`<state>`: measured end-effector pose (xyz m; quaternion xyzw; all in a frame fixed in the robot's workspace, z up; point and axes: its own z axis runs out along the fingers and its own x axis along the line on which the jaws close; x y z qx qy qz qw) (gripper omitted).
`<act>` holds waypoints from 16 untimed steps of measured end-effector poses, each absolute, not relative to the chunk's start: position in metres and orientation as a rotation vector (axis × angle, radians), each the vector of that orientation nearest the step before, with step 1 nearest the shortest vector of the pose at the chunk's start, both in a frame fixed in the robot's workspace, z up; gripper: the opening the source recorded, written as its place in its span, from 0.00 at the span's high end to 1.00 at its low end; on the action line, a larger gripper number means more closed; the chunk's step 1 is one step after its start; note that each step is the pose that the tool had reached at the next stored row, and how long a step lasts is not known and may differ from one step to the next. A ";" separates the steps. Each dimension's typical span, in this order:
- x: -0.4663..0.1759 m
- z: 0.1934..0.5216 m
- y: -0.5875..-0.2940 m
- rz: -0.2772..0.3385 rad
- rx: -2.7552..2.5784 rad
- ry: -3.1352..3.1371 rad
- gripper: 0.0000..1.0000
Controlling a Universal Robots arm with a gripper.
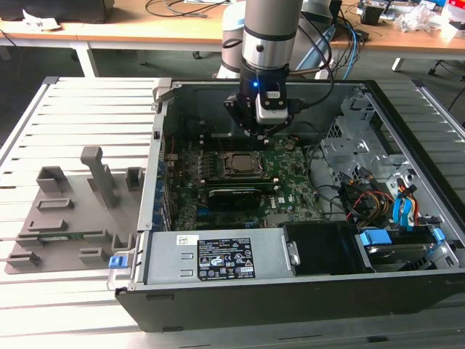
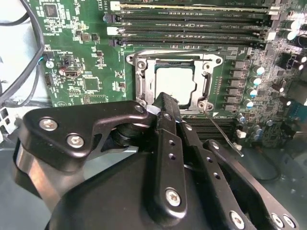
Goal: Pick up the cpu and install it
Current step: 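Install the first cpu locking lever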
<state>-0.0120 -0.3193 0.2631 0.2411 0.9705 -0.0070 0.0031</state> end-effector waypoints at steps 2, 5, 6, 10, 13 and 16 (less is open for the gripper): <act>-0.012 0.263 -0.319 -0.022 0.728 3.049 0.89; -0.012 0.263 -0.319 -0.022 0.686 3.059 0.89; -0.012 0.263 -0.319 -0.022 0.672 3.062 0.89; -0.012 0.263 -0.319 -0.022 0.602 3.076 0.89; -0.012 0.263 -0.319 -0.021 0.533 3.089 0.89; -0.012 0.263 -0.319 -0.021 0.496 3.095 0.89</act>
